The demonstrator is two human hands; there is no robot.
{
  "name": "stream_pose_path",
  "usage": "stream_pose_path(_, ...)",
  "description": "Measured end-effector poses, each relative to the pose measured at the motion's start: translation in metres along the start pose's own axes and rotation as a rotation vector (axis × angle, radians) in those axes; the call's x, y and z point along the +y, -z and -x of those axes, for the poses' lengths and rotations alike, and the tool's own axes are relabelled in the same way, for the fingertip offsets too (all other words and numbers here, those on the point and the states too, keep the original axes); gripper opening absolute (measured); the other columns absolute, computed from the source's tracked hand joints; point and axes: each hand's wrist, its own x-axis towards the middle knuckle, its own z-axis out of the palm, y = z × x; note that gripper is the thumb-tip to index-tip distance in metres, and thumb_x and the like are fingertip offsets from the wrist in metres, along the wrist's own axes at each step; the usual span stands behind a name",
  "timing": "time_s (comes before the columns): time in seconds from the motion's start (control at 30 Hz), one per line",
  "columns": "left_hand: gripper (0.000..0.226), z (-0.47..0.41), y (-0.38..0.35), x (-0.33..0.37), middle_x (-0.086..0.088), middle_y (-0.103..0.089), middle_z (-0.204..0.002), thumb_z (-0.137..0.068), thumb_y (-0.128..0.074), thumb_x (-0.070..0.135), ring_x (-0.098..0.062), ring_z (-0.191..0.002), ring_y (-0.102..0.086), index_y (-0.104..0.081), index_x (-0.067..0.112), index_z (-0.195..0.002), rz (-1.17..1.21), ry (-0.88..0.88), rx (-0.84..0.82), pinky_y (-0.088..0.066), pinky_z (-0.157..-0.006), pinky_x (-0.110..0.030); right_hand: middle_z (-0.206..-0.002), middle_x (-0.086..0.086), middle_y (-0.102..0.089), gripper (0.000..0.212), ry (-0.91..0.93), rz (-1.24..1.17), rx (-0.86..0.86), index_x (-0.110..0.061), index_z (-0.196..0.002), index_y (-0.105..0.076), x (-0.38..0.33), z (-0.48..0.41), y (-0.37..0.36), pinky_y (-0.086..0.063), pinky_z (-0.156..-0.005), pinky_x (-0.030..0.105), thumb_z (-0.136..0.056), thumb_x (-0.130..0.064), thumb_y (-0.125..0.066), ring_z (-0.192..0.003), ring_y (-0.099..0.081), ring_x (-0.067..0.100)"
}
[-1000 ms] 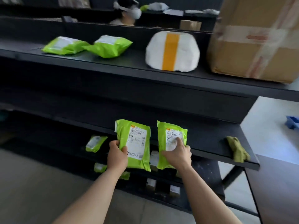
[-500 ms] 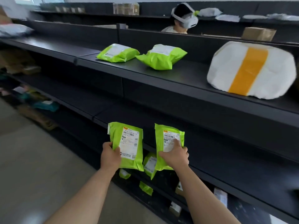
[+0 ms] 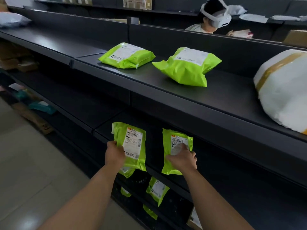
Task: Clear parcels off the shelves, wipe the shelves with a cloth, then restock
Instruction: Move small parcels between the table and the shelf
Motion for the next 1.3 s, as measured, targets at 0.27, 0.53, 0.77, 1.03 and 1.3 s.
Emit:
stream_pose_path(0.27, 0.015, -0.093, -0.016, 0.011, -0.009, -0.051, -0.093, -0.097, -0.038, 0.008, -0.022, -0.074, -0.05, -0.04, 0.004, -0.111, -0.083, -0.028, -0.142, -0.037, -0.058, -0.032, -0.13, 0.012, -0.036, 0.088, -0.152, 0.007, 0.054, -0.032, -0.139, -0.028, -0.032, -0.044, -0.029, -0.042, -0.097, 0.047, -0.065, -0.052, -0.071, -0.12, -0.039, 0.033)
stream_pose_path(0.53, 0.017, -0.172, -0.028, 0.015, -0.008, -0.05, -0.091, -0.097, -0.038, 0.008, -0.023, -0.076, -0.05, -0.042, 0.004, -0.112, -0.196, -0.058, -0.331, -0.039, -0.067, -0.034, -0.127, 0.012, -0.036, 0.08, -0.369, -0.016, 0.141, -0.031, -0.134, -0.034, -0.061, -0.066, -0.062, -0.041, -0.096, 0.046, -0.065, -0.048, -0.071, -0.118, -0.039, 0.033)
stream_pose_path(0.77, 0.027, -0.221, -0.037, 0.01, -0.02, -0.057, -0.116, -0.098, -0.037, 0.009, -0.036, -0.098, -0.058, -0.037, 0.004, -0.125, -0.336, -0.096, -0.421, -0.04, -0.07, -0.037, -0.125, 0.015, -0.036, 0.083, -0.475, -0.025, 0.207, -0.023, -0.133, -0.034, -0.072, -0.074, -0.087, -0.039, -0.096, 0.047, -0.064, -0.049, -0.072, -0.118, -0.039, 0.036)
stream_pose_path(1.03, 0.054, -0.236, -0.041, 0.002, -0.022, -0.041, -0.135, -0.091, -0.056, 0.028, -0.039, -0.123, -0.04, -0.036, 0.005, -0.136, -0.626, -0.237, -0.415, -0.041, -0.098, -0.048, -0.131, 0.016, -0.031, 0.087, -0.452, -0.024, 0.243, -0.025, -0.14, -0.027, -0.082, -0.083, -0.105, -0.035, -0.104, 0.049, -0.068, -0.047, -0.072, -0.123, -0.034, 0.038)
stream_pose_path(1.3, 0.115, -0.21, -0.042, 0.003, -0.012, 0.0, -0.155, -0.063, -0.065, 0.075, -0.034, -0.144, -0.001, -0.004, 0.03, -0.15, -0.931, -0.539, -0.605, -0.008, -0.116, -0.05, -0.151, 0.016, -0.005, 0.099, -0.384, 0.193, 0.266, -0.035, -0.148, -0.016, -0.076, -0.072, -0.109, -0.019, -0.113, 0.048, -0.067, -0.068, -0.064, -0.139, -0.012, 0.036)
